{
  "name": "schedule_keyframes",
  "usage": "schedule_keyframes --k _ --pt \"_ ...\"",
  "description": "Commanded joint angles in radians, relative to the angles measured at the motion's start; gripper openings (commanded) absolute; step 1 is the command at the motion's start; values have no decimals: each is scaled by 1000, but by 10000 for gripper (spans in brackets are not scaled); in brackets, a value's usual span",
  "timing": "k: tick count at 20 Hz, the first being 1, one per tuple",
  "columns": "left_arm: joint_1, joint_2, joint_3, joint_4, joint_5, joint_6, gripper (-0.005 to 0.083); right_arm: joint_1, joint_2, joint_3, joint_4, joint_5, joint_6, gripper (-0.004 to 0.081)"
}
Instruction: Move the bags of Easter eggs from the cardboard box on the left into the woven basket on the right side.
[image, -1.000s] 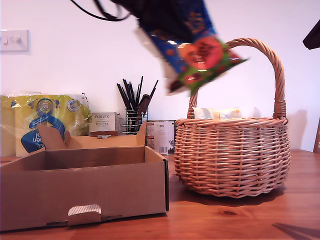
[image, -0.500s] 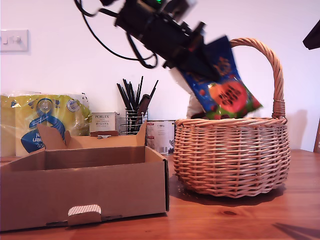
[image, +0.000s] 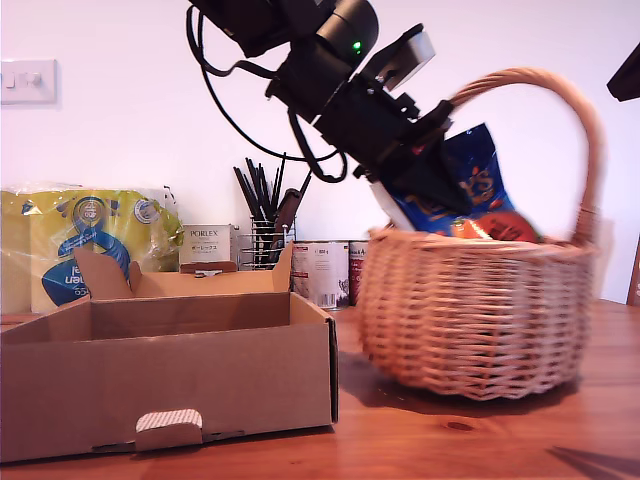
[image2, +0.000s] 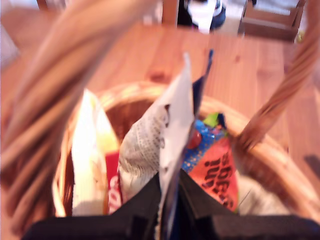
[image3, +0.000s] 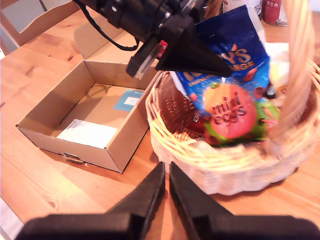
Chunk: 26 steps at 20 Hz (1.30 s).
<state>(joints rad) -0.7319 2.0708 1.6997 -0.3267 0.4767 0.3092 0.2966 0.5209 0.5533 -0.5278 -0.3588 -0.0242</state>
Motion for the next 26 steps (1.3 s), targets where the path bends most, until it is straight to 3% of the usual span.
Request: schedule_keyframes --k 1,2,5,9,12,18,20,22,26 --pt "-5 18 -9 21 -3 -4 2 4 -2 19 3 -2 2 -13" --pt "-3 18 -9 20 -14 -4 74 4 -2 19 3 -2 2 -13" --pt "-4 13 -9 18 -48 -3 423 4 -2 19 3 -2 2 -13" --pt "-4 -31 -9 -21 -49 -4 447 4 -2 19 3 -2 2 -13" --pt "-4 -93 -9 -79 -62 -4 440 4 -2 19 3 -1 2 -13" --pt "13 -219 -9 -263 -124 -2 303 4 -2 19 3 3 1 -13" --pt "28 -246 -9 -337 -127 5 186 4 -2 19 3 3 0 -13" --pt "51 -267 -9 -399 -119 17 -34 4 -2 19 6 3 0 -13" --pt "101 -307 -32 -401 -110 0 -20 4 5 19 48 3 24 -13"
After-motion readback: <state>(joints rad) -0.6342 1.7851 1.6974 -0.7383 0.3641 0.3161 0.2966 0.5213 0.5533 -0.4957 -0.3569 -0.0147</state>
